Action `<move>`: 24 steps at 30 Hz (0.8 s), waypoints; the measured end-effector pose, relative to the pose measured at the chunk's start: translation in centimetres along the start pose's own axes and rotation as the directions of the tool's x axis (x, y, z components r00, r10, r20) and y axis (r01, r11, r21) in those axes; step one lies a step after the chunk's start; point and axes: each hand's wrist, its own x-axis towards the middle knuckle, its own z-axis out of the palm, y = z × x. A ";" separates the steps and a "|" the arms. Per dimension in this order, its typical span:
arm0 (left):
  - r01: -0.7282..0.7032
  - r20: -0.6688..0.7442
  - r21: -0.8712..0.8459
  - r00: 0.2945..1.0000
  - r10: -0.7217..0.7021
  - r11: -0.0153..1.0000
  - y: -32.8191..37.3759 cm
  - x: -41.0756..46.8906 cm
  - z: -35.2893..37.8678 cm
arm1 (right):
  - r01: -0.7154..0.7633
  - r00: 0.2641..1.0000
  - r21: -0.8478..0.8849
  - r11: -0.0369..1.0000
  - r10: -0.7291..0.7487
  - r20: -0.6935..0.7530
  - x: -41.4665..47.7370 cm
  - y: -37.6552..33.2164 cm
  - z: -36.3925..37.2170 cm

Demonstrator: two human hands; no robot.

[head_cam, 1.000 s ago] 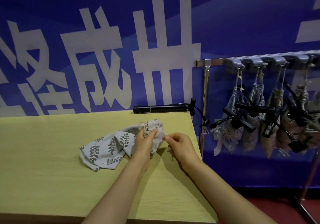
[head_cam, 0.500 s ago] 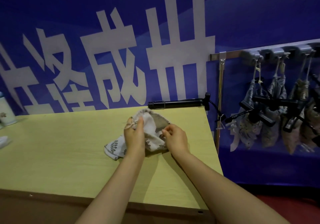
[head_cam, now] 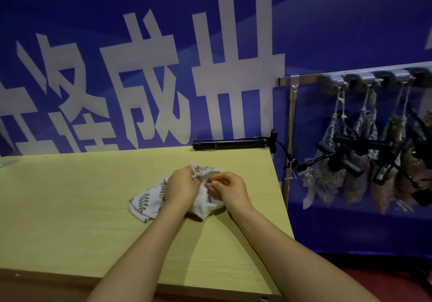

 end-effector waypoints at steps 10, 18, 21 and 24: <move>0.278 0.009 -0.743 0.914 -0.406 0.609 -2.2 0.7 -4.1 | 0.158 0.987 -0.347 0.924 -0.146 0.061 -0.1 0.9 1.3; 0.186 -0.184 -0.584 0.918 -0.352 0.790 -0.3 0.1 -3.9 | 0.198 0.972 -0.367 0.909 -0.230 -0.046 -0.3 0.5 1.2; 0.187 -0.145 -0.526 0.941 -0.304 0.830 0.3 0.3 -3.1 | 0.152 0.984 -0.361 0.920 -0.174 -0.032 0.0 0.3 0.7; 0.199 -0.091 -0.538 0.952 -0.292 0.819 0.4 0.6 -2.4 | 0.079 0.997 -0.309 0.948 -0.083 -0.002 0.5 0.2 0.3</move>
